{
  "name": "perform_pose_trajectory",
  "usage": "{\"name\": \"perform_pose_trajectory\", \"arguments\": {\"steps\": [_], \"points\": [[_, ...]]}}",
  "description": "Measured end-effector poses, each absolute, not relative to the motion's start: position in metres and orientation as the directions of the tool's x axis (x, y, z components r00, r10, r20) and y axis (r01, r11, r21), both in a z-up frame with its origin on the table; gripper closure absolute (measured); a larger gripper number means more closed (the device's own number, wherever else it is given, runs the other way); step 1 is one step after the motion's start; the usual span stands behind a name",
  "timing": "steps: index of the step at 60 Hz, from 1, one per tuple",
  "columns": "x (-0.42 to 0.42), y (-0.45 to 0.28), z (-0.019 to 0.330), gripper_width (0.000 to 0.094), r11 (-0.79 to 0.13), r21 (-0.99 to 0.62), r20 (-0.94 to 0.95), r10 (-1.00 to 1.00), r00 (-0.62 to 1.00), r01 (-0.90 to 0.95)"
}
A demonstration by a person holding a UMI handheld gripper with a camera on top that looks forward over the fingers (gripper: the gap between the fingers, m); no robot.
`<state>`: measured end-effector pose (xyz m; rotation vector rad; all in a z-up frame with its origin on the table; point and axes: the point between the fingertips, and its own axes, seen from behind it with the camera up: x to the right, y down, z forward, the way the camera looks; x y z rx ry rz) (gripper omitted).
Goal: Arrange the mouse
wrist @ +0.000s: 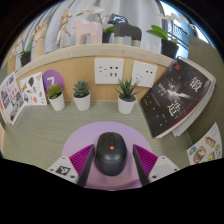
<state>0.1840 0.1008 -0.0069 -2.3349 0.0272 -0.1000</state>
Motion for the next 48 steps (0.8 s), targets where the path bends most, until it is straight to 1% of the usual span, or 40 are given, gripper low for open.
{"name": "perform_pose_trajectory", "arguments": {"steps": [2,3,8,13,21,29,40,48], "points": [[0.184,0.093,-0.002,0.0067,-0.704,-0.709,0.085,-0.047,0.995,0.027],[0.182,0.09,0.001,0.0062,-0.706,-0.707,0.093,-0.04,0.995,0.038],[0.176,0.072,0.029,0.007,-0.697,-0.715,0.113,-0.036,0.993,0.056],[0.161,0.048,0.068,0.0068,-0.672,-0.739,0.095,-0.044,0.994,0.041],[0.139,-0.004,0.128,0.0067,-0.643,-0.765,0.097,-0.066,0.993,0.032],[0.103,-0.057,0.174,0.007,-0.613,-0.79,0.076,-0.07,0.995,0.018],[0.066,-0.112,0.209,0.007,-0.585,-0.81,0.07,-0.063,0.996,0.02],[0.05,-0.14,0.22,0.0072,-0.572,-0.82,0.053,-0.08,0.995,-0.002]]}}
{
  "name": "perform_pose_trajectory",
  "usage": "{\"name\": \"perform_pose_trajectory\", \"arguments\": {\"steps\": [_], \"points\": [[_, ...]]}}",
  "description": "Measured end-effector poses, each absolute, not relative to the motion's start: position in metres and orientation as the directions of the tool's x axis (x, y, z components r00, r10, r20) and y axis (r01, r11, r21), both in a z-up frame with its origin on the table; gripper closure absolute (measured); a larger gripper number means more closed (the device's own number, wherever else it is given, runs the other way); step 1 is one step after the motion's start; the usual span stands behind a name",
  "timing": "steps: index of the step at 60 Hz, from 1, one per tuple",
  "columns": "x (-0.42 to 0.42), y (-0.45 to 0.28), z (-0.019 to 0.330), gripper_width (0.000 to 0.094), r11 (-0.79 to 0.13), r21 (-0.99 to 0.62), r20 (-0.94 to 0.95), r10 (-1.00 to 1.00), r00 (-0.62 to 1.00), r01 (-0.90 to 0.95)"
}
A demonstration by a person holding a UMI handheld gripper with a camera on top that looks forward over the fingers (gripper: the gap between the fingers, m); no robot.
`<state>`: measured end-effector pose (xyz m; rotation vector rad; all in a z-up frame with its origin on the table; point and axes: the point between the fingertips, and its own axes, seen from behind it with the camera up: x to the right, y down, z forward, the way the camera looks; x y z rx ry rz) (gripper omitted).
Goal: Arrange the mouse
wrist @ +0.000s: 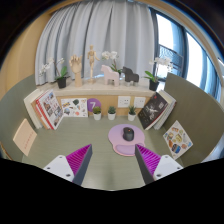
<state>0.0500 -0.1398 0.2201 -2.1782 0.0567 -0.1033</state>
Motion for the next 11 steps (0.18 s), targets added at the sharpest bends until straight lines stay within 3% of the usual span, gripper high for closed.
{"name": "perform_pose_trajectory", "arguments": {"steps": [11], "points": [[0.038,-0.158,0.223,0.0075,-0.559,-0.829,0.032,-0.095,0.995,-0.027]]}}
